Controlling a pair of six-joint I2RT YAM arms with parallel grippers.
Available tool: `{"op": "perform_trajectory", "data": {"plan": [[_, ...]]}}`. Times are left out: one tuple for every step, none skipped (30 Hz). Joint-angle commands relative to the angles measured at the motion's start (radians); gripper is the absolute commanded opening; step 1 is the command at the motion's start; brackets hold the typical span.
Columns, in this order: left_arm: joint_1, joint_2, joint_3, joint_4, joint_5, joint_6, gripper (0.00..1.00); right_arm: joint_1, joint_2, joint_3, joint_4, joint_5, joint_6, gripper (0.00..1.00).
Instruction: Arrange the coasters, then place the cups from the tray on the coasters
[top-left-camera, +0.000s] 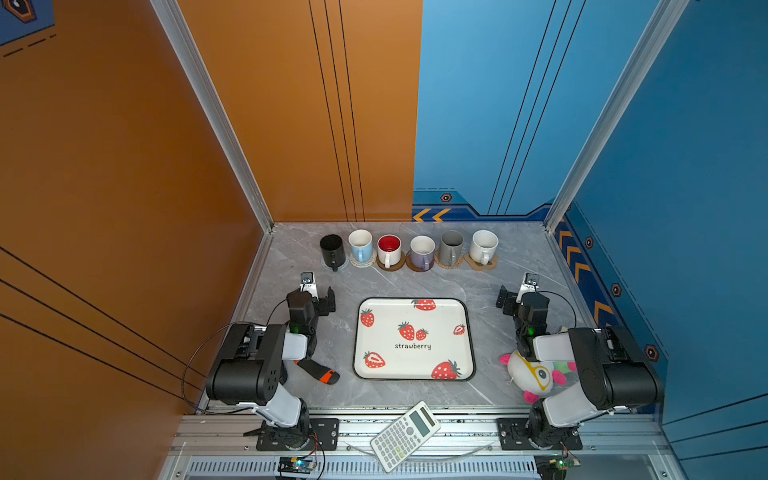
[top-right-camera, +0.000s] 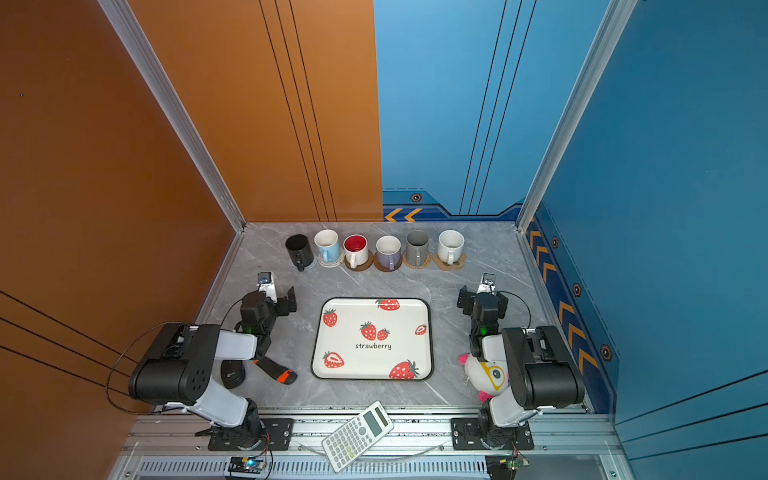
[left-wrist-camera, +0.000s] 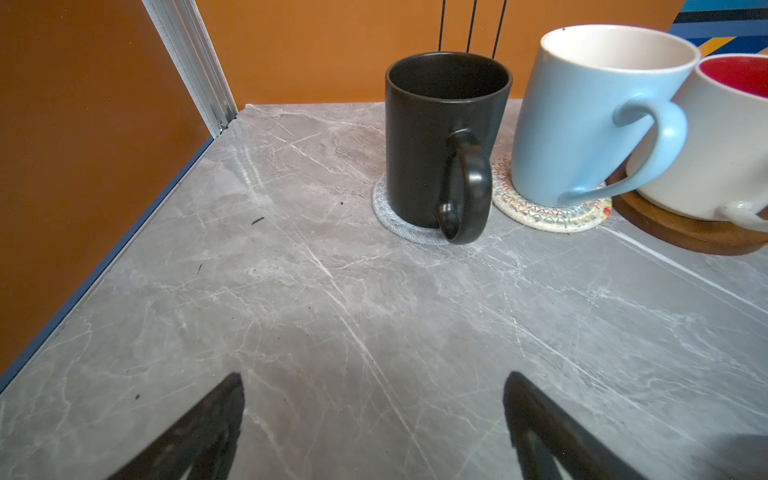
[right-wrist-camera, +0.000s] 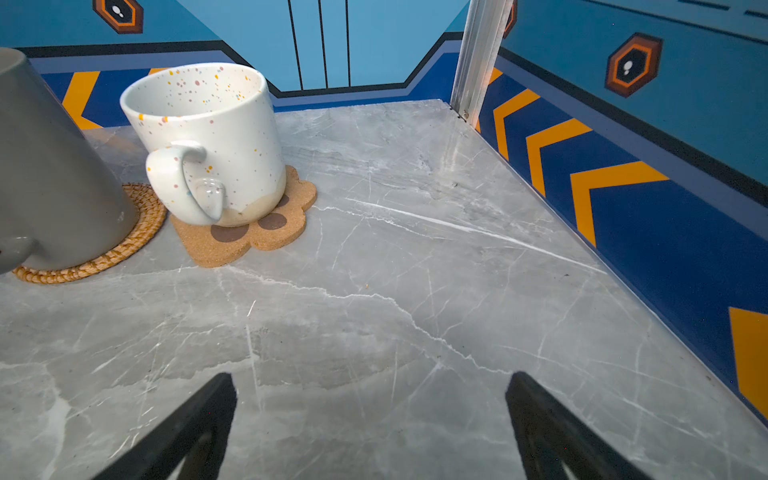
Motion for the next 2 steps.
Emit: {"op": "perform_trajectory", "data": {"plan": [[-0.003,-0.011,0.014,-0.008,-0.007,0.004,0.98,0.004,-0.002,0.018,0.019,-0.01,-0.005,1.0],[-0.003,-0.011,0.015,-0.008,-0.007,0.004,0.98,0.006,0.0,0.018,0.02,-0.009,-0.004,1.0]]}}
